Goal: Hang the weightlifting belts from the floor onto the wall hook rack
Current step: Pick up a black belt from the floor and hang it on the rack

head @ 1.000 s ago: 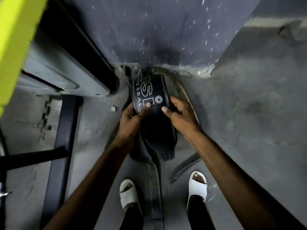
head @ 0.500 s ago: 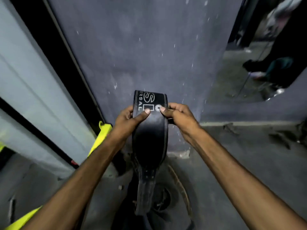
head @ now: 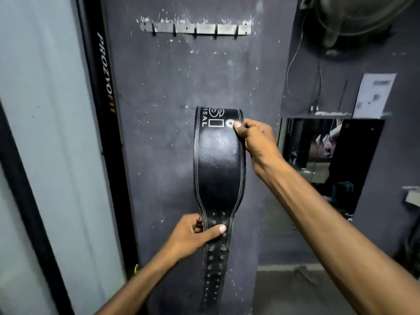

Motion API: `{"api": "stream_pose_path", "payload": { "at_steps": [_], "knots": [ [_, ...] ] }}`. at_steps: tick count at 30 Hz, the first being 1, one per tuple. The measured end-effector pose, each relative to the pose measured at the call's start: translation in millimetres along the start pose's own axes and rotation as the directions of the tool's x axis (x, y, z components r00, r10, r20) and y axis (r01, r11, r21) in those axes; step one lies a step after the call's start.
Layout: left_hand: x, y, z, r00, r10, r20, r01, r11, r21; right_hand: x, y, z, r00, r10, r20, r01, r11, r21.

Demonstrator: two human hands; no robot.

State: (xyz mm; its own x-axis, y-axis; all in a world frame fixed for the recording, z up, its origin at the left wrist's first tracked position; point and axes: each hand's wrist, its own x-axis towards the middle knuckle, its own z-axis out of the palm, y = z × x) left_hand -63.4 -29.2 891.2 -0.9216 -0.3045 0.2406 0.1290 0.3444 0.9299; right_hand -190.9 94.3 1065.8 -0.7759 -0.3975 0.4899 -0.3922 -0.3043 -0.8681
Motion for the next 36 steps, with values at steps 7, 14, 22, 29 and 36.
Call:
{"api": "stream_pose_path", "payload": {
  "at_steps": [7,14,22,29,36],
  "knots": [
    [49.2,154.5,-40.1,0.965,0.254,-0.058,-0.260,0.926,-0.273,5.2,-73.6,-25.7,0.986,-0.159,0.056,0.163,0.984,-0.066],
    [95.1,258.6,-43.2,0.954,0.249,-0.169,-0.294,0.893,-0.342,9.3,-94.7,-54.5,0.946,-0.297,0.132,0.312,0.943,-0.115],
    [100.5,274.9,-30.9,0.913,0.354,-0.203,-0.403,0.862,-0.309,-61.6,-11.8,-81.1,0.894,-0.237,0.381,0.341,0.910,-0.235],
    [97.3,273.7,-33.8,0.867,0.451,-0.209,-0.486,0.858,-0.164,-25.9,-39.5,-90.7,0.908,-0.154,0.389,0.215,0.969,-0.118],
    [87.6,253.4,-33.5,0.856,0.505,-0.116,-0.511,0.859,-0.029,53.7,-105.6,-63.7,0.959,0.027,0.282,-0.093,0.970,0.224]
  ]
}}
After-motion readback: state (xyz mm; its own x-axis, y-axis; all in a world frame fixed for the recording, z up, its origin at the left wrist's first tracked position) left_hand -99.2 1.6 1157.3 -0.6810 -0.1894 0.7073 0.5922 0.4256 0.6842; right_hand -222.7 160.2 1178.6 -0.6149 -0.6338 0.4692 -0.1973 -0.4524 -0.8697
